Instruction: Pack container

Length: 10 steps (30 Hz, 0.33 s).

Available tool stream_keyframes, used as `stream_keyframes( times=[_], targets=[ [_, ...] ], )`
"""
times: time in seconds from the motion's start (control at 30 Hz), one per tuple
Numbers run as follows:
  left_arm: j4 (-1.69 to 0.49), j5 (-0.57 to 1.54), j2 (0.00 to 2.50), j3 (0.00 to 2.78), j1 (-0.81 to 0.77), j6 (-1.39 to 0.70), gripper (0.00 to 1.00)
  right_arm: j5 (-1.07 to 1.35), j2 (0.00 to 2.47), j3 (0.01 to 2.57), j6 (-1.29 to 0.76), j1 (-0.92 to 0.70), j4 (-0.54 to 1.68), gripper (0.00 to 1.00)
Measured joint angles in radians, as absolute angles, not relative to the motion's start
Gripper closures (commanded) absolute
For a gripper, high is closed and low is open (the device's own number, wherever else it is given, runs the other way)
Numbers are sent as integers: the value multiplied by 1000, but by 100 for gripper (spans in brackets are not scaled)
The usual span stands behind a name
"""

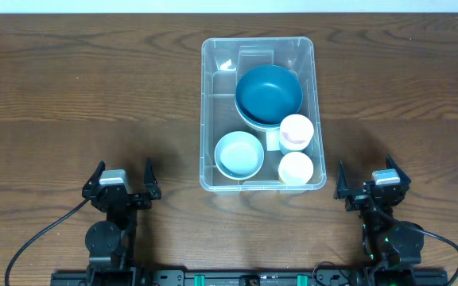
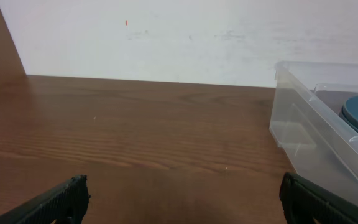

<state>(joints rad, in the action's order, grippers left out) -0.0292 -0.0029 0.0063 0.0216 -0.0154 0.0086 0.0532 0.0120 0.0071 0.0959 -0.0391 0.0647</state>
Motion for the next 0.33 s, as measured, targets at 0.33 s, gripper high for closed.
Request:
stream_keyframes(
  times=[0.33],
  targets=[
    [-29,-3,6,22,-15,8,2,53,12,7,96,-39,64,1]
  ],
)
